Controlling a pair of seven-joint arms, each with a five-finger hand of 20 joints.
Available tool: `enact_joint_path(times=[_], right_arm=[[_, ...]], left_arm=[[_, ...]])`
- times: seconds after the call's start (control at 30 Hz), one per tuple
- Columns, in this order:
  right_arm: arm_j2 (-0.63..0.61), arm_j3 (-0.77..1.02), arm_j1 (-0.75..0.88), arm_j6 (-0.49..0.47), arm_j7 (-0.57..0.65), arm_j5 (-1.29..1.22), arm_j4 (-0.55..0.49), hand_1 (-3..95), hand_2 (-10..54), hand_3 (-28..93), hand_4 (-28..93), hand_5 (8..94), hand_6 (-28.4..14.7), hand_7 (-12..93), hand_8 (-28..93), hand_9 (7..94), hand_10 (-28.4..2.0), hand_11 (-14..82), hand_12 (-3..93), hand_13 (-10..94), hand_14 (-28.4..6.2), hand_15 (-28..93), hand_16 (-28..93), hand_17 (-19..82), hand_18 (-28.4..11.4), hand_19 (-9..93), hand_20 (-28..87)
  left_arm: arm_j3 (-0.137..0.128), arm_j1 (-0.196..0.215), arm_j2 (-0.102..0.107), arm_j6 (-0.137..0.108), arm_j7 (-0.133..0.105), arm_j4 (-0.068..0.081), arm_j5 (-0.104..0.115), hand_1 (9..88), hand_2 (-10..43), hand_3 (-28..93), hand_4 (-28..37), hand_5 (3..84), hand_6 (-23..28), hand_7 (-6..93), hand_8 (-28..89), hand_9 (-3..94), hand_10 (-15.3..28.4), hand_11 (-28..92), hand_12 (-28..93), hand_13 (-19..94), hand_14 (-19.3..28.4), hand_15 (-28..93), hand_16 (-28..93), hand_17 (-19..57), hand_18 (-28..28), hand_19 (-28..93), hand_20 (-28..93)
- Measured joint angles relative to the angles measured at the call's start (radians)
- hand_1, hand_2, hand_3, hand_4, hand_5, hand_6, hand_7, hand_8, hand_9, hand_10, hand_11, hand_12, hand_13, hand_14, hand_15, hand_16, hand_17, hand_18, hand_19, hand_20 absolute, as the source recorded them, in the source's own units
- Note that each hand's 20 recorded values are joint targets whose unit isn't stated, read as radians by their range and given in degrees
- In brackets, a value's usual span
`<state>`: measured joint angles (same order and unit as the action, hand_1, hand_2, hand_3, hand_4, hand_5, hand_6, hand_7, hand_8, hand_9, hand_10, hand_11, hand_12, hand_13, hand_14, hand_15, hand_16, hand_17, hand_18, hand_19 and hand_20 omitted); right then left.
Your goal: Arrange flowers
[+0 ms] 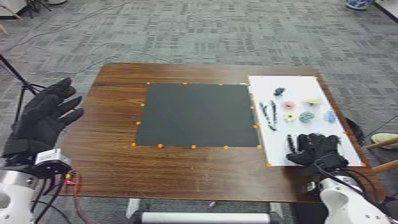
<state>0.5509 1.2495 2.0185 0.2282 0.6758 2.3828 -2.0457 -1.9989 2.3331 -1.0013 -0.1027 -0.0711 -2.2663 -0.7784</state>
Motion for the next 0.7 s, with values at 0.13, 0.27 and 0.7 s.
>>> enact_joint_path(times=[0.13,0.27,0.7], right_arm=[[-0.021,-0.039,-0.049,-0.046,-0.003,0.001,0.003,27.0,-9.5,84,-28,56.0,1.3,63,-3,54.8,-12.5,70.6,58.8,46,-14.2,82,46,12,-19.3,57,37],[-0.038,-0.109,-0.136,-0.089,-0.002,0.011,0.022,38.0,-9.5,82,-28,63.5,2.7,65,9,64.3,-10.7,69.9,58.2,55,-12.8,82,46,14,-18.2,57,37],[-0.025,-0.106,-0.187,-0.234,-0.056,-0.029,0.004,38.6,-9.5,88,-21,69.8,0.6,63,18,72.2,-10.3,68.2,65.2,61,-12.3,83,48,20,-17.1,61,38]], left_arm=[[0.000,0.000,0.000,0.000,0.000,0.000,0.000,28.2,-7.7,67,-27.3,20.0,1.0,27.2,-13,15.2,8.7,24,19,8,12.0,46,-7,-9.9,18.3,39,10],[0.000,0.000,0.000,0.000,0.000,0.000,0.001,28.0,-7.6,67,-27.1,20.0,1.0,27.1,-13,15.2,8.7,24,19,8,12.0,46,-7,-9.9,18.3,39,10],[0.000,0.000,0.002,-0.005,0.002,0.000,0.002,27.9,-7.4,67,-27.1,20.1,1.0,27.0,-13,15.4,8.8,24,19,8,12.0,45,-7,-10.0,18.4,39,10]])
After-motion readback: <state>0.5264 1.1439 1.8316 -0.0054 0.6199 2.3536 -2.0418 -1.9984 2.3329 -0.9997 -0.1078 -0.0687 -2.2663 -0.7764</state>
